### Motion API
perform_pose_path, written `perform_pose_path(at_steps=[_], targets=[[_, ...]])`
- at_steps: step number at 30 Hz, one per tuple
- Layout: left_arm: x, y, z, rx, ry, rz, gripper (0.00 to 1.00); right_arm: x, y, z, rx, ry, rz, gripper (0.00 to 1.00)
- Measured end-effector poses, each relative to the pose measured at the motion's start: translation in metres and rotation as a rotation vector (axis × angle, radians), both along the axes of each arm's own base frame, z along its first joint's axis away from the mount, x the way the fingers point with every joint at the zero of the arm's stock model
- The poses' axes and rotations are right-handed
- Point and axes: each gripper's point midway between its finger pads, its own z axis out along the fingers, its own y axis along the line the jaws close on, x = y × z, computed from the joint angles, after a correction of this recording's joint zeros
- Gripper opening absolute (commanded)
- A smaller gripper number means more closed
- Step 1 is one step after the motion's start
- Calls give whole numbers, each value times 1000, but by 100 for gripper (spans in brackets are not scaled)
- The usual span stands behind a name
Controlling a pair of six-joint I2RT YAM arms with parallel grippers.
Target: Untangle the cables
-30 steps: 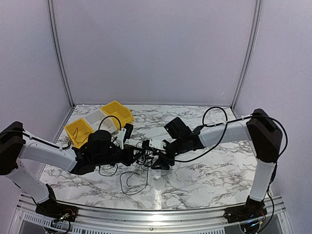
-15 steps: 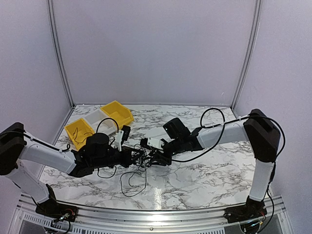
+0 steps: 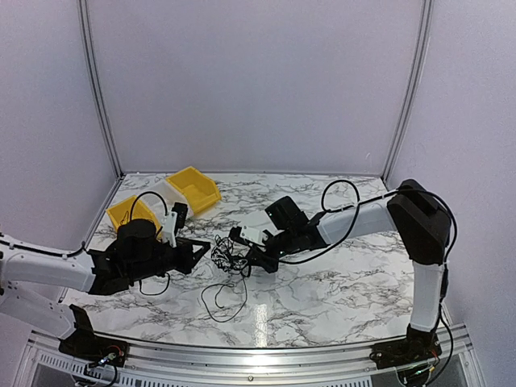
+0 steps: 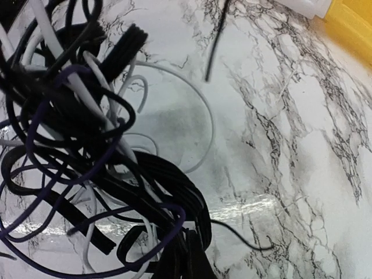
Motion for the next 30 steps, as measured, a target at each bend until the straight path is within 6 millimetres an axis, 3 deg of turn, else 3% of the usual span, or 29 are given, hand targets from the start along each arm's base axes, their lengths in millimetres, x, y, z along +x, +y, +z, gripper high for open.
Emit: perform_pose_path(at_steps=[4, 11, 15, 18, 26, 28, 30], targets=[[2, 38, 36, 50, -80, 123, 0, 18, -11, 2, 16, 27, -69, 0], [1, 104, 166, -14, -310, 341, 0, 57, -54, -8, -32, 79, -239, 0], [-5, 134, 214, 2, -389, 426, 0, 66, -67, -12, -43, 103, -290, 0], [-9, 150, 245, 22, -438, 466, 0, 67, -69, -13, -46, 112, -306, 0], [-16, 174, 350, 37, -591, 543, 0, 80, -81, -17, -46, 142, -365, 0], [-15, 175, 369, 53, -620, 558, 0, 83, -82, -16, -45, 142, -371, 0], [-11, 172, 379, 73, -635, 562, 0, 83, -83, -16, -46, 144, -373, 6]])
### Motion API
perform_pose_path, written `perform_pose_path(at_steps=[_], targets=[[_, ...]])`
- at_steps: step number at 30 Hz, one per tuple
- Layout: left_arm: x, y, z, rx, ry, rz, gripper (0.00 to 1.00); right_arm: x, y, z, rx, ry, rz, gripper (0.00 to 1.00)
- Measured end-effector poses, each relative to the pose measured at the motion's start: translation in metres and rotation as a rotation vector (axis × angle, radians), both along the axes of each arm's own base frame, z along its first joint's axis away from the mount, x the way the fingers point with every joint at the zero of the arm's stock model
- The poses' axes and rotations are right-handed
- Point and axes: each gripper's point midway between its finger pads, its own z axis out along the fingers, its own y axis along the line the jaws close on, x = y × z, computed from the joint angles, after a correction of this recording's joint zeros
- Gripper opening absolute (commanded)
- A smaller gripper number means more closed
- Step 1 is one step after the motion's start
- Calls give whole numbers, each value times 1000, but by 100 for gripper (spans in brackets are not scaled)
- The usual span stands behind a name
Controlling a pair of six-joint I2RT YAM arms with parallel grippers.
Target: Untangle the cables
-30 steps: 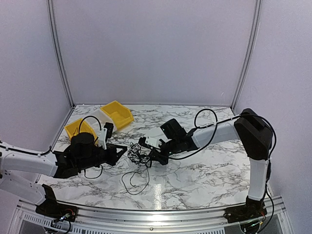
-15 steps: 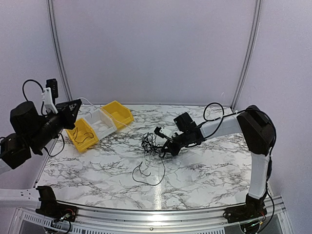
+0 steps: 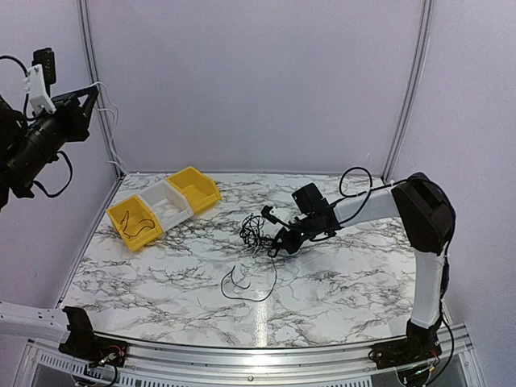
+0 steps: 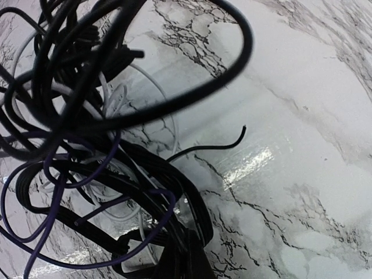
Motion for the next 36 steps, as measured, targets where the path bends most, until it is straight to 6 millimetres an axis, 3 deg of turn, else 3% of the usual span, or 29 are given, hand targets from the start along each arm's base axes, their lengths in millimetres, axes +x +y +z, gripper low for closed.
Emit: perform_pose_path(at_steps=[2, 5, 10, 13, 17, 23, 25, 28, 36], targets=[[7, -9, -1, 30, 10, 3, 0, 0, 0, 0, -2, 2, 1, 18], [20, -27, -19, 89, 56, -2, 0, -2, -1, 1, -11, 12, 10, 40], [46, -57, -68, 168, 163, -22, 0, -7, -10, 11, -41, 25, 10, 66], [62, -67, -92, 172, 223, -36, 0, -8, -17, 29, -60, 7, 18, 83], [83, -74, -122, 169, 297, -54, 0, -5, -25, 76, -55, -88, 21, 98], [113, -79, -165, 182, 397, -60, 0, -11, -36, 158, 4, -278, 21, 98], [124, -75, -174, 177, 417, -51, 0, -17, -42, 174, 19, -330, 24, 98], [142, -69, -183, 161, 434, -36, 0, -26, -48, 180, 20, -367, 36, 98], [213, -70, -209, 115, 496, -31, 0, -31, -51, 156, -20, -347, 70, 99]])
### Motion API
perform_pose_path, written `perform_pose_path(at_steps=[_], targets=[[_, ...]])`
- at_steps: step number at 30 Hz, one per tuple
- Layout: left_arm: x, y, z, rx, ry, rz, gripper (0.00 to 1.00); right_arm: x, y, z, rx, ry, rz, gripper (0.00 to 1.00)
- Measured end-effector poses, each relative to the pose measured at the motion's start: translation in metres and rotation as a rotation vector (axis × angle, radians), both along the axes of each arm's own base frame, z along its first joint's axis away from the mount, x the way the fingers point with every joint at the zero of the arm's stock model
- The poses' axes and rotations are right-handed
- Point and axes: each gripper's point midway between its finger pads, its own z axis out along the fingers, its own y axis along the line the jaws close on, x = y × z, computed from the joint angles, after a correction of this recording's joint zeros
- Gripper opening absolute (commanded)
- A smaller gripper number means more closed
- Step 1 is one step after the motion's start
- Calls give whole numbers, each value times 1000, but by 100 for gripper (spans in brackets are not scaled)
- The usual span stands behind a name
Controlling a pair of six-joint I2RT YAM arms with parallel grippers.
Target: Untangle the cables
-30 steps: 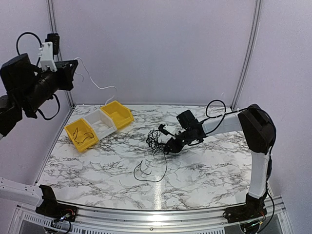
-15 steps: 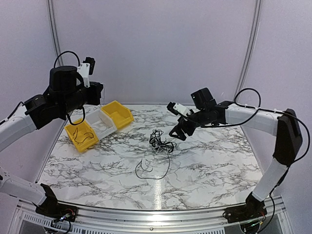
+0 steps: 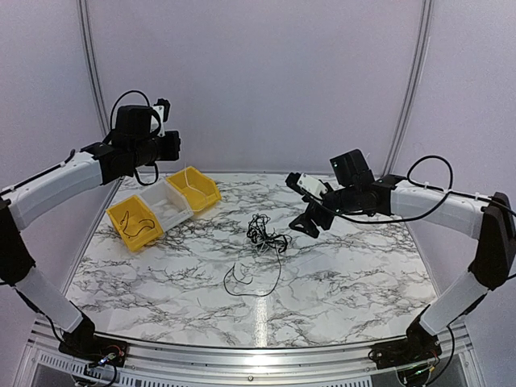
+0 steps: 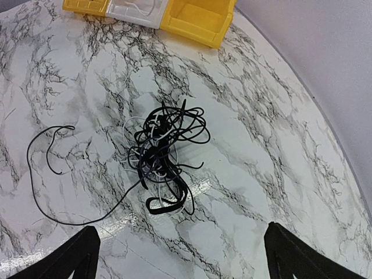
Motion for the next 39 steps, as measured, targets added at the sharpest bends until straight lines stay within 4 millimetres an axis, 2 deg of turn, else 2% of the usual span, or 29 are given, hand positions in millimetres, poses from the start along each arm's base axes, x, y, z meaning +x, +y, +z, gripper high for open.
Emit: perform_pose_path(at_steps=[5, 13, 19, 21, 25, 29, 32, 36, 39], targets=[[39, -1, -5, -46, 8, 0, 0, -2, 2, -3, 0, 6, 18, 99], [78, 5, -24, -98, 25, 12, 0, -3, 4, -15, -11, 31, 35, 99], [103, 16, -66, -111, 78, 43, 0, -3, 5, -20, -18, 38, 43, 99], [113, 20, -85, -113, 107, 53, 0, -3, 5, -23, -22, 44, 46, 99], [136, 19, -119, -123, 154, 48, 0, -2, 6, -32, -33, 59, 48, 99], [159, 15, -141, -137, 179, 38, 0, -2, 6, -40, -44, 75, 51, 98], [170, 12, -146, -148, 184, 34, 0, -2, 7, -44, -50, 83, 52, 99], [183, 10, -134, -173, 166, 41, 0, -2, 7, -47, -54, 89, 53, 99], [182, 11, -134, -191, 172, 51, 0, -2, 7, -47, -54, 89, 54, 99]])
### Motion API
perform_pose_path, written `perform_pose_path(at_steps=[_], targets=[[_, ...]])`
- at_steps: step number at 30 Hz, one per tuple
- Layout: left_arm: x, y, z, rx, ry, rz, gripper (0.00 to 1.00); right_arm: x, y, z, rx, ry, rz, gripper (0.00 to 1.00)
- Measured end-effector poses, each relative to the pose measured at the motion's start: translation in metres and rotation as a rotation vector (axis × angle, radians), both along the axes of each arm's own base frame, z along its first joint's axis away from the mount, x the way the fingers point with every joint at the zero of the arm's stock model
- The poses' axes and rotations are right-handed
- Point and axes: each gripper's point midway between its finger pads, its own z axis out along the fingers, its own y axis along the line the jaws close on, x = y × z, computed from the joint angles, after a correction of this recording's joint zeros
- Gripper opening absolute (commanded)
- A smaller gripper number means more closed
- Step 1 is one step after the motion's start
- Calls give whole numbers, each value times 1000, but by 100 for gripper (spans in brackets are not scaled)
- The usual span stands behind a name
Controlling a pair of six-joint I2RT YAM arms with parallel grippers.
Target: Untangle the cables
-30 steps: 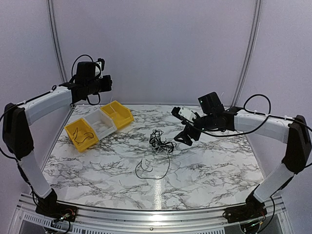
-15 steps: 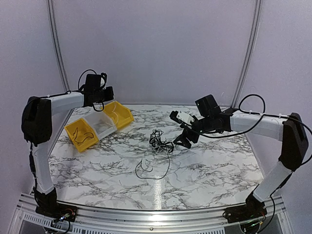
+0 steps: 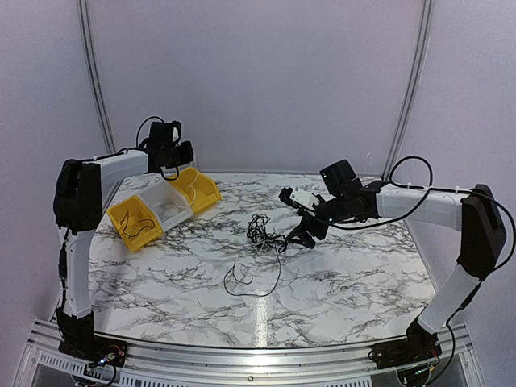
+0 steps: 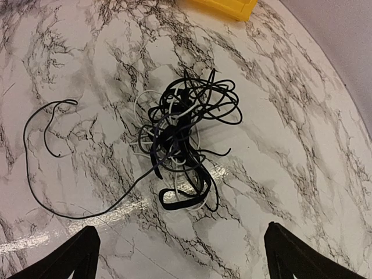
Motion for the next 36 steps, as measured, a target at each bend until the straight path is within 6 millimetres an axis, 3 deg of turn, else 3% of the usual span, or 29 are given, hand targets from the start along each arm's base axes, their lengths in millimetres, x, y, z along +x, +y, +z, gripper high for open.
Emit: perform_pose_path(at_steps=[3, 7, 10, 13, 20, 23, 26, 29, 36], targets=[[-12, 5, -21, -4, 53, 17, 0, 0, 0, 0, 0, 0, 0, 99], [-32, 11, -61, 3, 148, 28, 32, 0, 0, 0, 1, 2, 2, 99], [-39, 13, -72, 4, 184, 34, 42, -1, 1, 0, 5, 5, 6, 99], [-50, 16, -62, 6, 178, 36, 45, -2, 2, 0, 9, 8, 10, 99], [-90, 11, 8, 2, 68, 40, 52, -3, 2, 0, 9, 11, 12, 99], [-106, 4, 16, 14, 56, 39, 44, -3, 2, 0, 8, 12, 13, 99], [-117, -2, 0, 35, 89, 30, 40, -3, 2, 0, 8, 13, 14, 98], [-129, 3, -29, 77, 168, 39, 45, -4, 2, -3, 4, 16, 21, 99], [-140, 5, -74, 203, 282, 69, 47, -7, 3, -14, -17, 38, 33, 99]])
